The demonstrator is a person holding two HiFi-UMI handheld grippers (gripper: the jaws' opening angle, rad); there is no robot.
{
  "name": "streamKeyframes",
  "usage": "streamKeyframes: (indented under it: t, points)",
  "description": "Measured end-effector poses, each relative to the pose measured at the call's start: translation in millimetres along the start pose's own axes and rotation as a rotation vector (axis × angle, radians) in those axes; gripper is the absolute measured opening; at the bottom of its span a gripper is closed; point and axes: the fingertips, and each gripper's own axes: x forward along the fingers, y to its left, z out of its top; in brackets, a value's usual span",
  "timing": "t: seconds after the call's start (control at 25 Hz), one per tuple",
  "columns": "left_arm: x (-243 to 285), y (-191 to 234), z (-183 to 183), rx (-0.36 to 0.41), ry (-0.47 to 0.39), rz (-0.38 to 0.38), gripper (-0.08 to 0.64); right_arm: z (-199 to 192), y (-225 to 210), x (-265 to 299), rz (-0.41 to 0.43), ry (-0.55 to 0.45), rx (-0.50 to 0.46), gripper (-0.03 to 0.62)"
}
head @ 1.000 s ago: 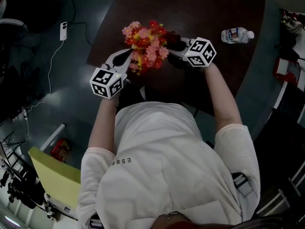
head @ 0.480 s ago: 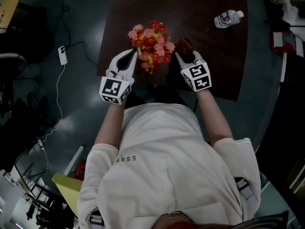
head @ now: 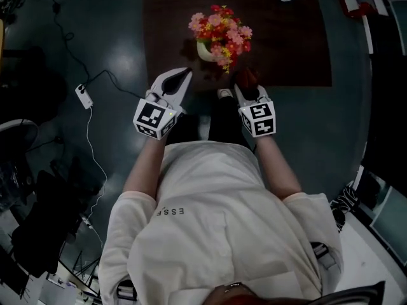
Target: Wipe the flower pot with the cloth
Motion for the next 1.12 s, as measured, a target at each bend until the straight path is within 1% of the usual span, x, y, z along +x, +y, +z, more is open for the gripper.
streamKeyframes:
  t: [0.12, 0.2, 0.32, 0.4, 0.44, 0.52, 0.6, 0.72, 0.8, 0.92, 1.0, 1.12]
  points:
    - [-20, -1, -9, 0.017, 0.018, -0.03, 0.017, -8, 47, -5, 0.008, -0.01, 0.0, 0.048]
    - [-34, 6, -14, 0.021, 0.028, -0.02, 0.017, -1, 80, 2, 0.045, -0.023, -0.014, 0.048]
    - [-54, 18, -24, 0.059, 0.049, 0.015, 0.017, 18, 116, 25, 0.093, -0.051, -0.04, 0.048]
    - [-65, 23, -34, 0.093, 0.058, 0.022, 0.017, 36, 127, 43, 0.103, -0.076, -0.041, 0.048]
    - [-69, 26, -37, 0.096, 0.062, 0.023, 0.017, 48, 131, 53, 0.108, -0.091, -0.034, 0.048]
    - [-76, 32, -38, 0.082, 0.061, 0.031, 0.017, 71, 135, 73, 0.115, -0.121, -0.014, 0.048]
    - [-81, 38, -37, 0.063, 0.057, 0.045, 0.017, 88, 132, 92, 0.101, -0.127, 0.019, 0.048]
    - [-86, 42, -39, 0.052, 0.069, 0.045, 0.017, 108, 119, 116, 0.037, -0.118, 0.093, 0.048]
    - [-87, 47, -43, 0.054, 0.083, 0.046, 0.017, 117, 112, 130, 0.021, -0.115, 0.169, 0.047]
    - [-90, 54, -44, 0.054, 0.083, 0.071, 0.017, 120, 107, 141, 0.033, -0.103, 0.312, 0.047]
    - [-91, 56, -44, 0.051, 0.079, 0.076, 0.017, 117, 103, 140, 0.027, -0.098, 0.344, 0.046]
    - [-87, 55, -47, 0.052, 0.083, 0.054, 0.017, 111, 101, 133, 0.02, -0.097, 0.359, 0.048]
